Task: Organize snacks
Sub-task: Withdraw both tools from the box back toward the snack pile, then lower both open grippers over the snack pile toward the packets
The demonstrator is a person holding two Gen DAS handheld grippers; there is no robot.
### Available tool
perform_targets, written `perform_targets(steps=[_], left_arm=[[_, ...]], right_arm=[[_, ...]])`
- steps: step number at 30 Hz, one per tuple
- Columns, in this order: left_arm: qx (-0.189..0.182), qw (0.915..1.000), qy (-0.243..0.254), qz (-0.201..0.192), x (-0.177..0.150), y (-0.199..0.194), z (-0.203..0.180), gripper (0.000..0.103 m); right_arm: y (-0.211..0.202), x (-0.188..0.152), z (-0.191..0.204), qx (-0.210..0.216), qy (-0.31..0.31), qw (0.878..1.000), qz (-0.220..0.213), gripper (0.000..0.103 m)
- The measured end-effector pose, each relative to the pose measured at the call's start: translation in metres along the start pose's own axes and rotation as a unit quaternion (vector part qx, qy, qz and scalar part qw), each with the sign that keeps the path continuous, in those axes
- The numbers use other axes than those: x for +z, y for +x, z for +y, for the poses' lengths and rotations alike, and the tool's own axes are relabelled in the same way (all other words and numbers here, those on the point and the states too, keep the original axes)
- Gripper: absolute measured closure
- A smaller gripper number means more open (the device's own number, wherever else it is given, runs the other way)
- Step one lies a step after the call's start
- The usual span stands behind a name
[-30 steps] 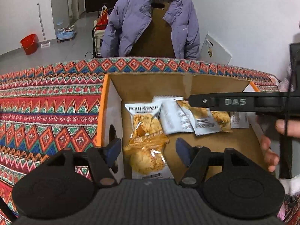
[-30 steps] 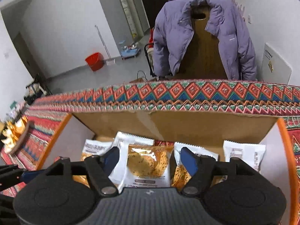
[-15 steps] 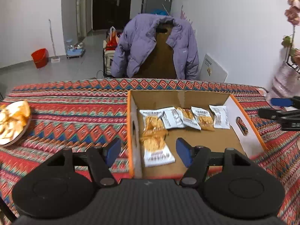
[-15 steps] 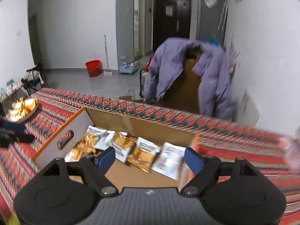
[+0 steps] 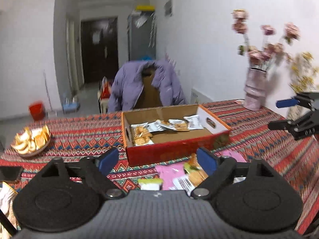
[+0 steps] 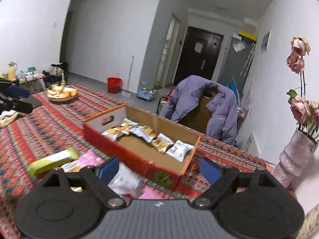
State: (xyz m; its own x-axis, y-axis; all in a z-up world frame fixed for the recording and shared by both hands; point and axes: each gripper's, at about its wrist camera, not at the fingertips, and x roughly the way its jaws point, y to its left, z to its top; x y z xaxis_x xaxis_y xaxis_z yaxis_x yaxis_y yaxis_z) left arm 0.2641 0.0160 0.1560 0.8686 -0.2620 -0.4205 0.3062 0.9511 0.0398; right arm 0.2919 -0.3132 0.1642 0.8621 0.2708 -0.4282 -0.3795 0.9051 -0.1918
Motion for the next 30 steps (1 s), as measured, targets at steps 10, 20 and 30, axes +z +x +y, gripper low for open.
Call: perform_targets(steps=[10,20,30], left_arm=[[-0.021,0.9981,-0.056,0.013,-0.085,-0.029,-0.038,0.004],[-0.023,0.9957,-0.064,0.062,-0.107,0.003,-0.041,0.004],[-0.021,0.9948,-0.070,0.071,-0.082,0.120,-0.064,0.002]], right_arm=[[-0.038,-0.080,0.042,-0.015,0.040,0.999,-0.012,0.014],[-0.054,-0.126,0.052,-0.027,0.098,0.995,-0.007,0.009],[-0.031,-0.129,0.034,-0.051,0.120,0.991,0.010,0.009]])
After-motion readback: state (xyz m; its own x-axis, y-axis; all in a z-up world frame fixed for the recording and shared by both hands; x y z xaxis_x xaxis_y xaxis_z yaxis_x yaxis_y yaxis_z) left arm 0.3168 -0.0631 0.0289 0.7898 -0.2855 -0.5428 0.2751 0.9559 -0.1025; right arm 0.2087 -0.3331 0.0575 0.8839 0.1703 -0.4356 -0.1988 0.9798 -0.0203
